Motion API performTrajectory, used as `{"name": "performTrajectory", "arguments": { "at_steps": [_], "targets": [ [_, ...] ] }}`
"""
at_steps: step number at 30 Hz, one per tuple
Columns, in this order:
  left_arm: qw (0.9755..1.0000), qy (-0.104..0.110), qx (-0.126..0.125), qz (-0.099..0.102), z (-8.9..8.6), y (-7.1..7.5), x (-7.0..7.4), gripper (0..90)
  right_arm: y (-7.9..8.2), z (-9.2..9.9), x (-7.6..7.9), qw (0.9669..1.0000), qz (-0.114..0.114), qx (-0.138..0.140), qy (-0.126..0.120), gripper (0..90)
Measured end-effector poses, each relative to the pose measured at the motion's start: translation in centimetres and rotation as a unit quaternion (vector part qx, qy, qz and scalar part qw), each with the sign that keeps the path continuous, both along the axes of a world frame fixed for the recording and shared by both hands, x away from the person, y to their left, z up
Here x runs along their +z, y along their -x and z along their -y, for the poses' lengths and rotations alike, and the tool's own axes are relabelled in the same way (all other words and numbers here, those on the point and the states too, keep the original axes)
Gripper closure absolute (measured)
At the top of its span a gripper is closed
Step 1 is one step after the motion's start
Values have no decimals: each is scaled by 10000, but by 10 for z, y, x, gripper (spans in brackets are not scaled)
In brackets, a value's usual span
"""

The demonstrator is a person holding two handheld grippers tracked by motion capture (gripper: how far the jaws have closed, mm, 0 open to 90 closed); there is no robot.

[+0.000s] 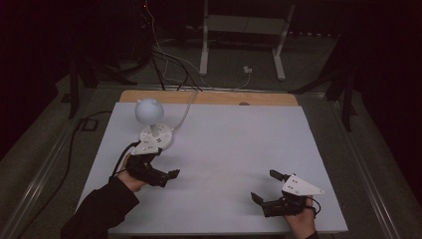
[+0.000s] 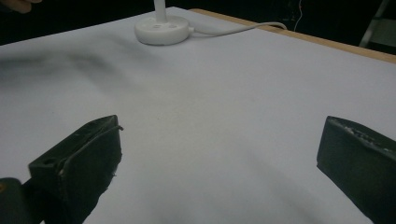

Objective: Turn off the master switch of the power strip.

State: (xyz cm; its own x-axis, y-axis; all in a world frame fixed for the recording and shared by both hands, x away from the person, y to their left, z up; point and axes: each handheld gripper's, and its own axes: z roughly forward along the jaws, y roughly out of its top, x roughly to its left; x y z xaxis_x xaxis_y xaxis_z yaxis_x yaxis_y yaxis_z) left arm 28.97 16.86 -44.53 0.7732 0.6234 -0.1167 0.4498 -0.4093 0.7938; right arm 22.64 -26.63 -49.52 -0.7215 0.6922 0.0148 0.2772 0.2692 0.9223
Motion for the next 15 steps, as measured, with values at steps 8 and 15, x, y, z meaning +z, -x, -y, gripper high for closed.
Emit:
{"name": "performTrajectory", "arguments": {
  "at_steps": [8,15],
  "targets": [
    [9999,-158,-29,-20,-14,10,-16,4,0,-1,0,10000,-23,12,16,0],
    [9995,-278,-95,124,-29,15,-34,4,0,-1,-1,10000,-46,27,42,0]
  ]
}}
